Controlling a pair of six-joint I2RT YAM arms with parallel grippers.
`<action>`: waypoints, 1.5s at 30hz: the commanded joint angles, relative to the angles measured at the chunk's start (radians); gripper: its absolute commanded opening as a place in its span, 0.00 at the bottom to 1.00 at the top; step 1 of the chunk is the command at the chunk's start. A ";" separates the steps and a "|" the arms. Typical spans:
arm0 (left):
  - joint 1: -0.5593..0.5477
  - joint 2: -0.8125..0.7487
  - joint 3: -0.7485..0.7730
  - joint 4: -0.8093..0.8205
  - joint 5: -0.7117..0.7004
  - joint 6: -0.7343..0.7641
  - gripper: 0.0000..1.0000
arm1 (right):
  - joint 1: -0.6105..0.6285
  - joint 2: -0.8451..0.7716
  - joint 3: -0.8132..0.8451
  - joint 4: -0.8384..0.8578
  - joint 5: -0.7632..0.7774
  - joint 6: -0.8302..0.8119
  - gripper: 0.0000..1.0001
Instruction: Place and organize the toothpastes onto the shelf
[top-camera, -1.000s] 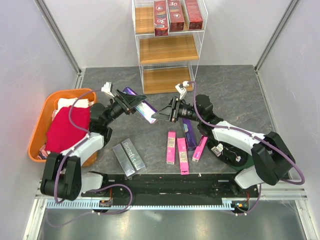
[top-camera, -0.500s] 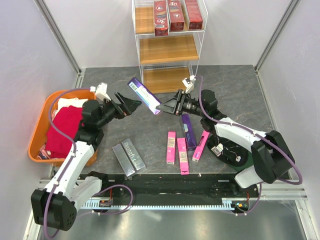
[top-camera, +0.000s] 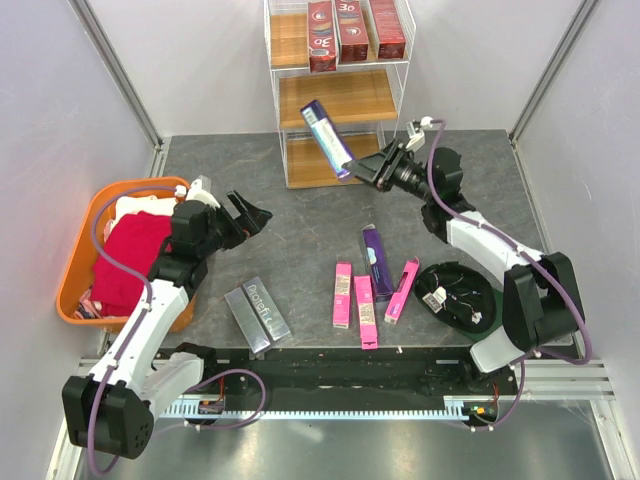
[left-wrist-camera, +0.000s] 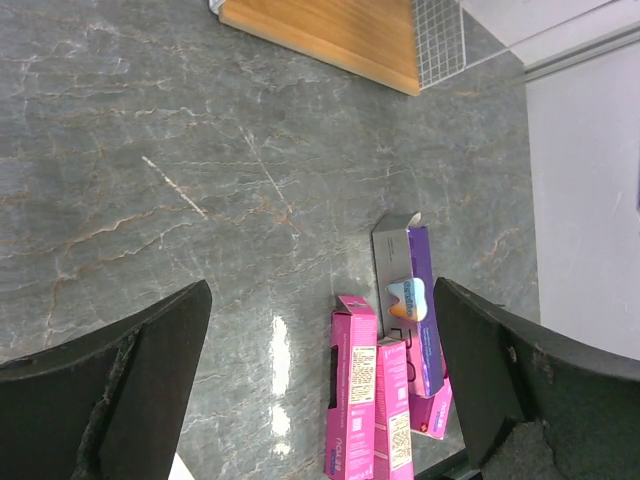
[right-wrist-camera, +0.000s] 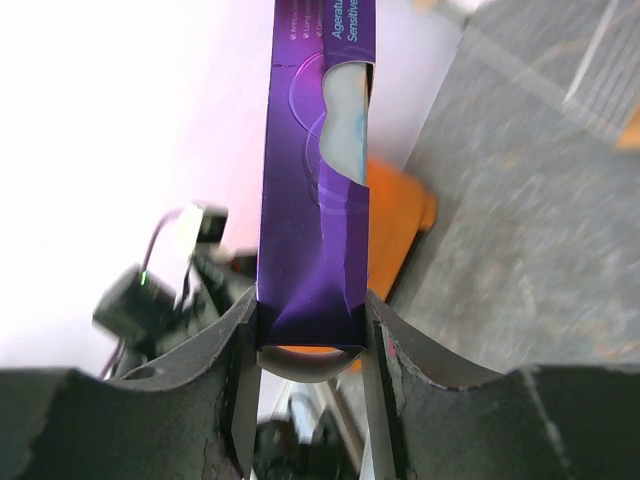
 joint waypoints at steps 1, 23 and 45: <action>0.002 0.001 0.032 0.002 -0.012 0.025 1.00 | -0.071 0.048 0.102 0.040 0.073 0.016 0.22; 0.002 -0.110 -0.024 -0.046 -0.015 0.032 1.00 | -0.168 0.371 0.504 -0.128 0.176 0.054 0.22; 0.002 -0.078 -0.032 -0.034 -0.007 0.034 1.00 | -0.185 0.403 0.527 -0.172 0.246 0.060 0.22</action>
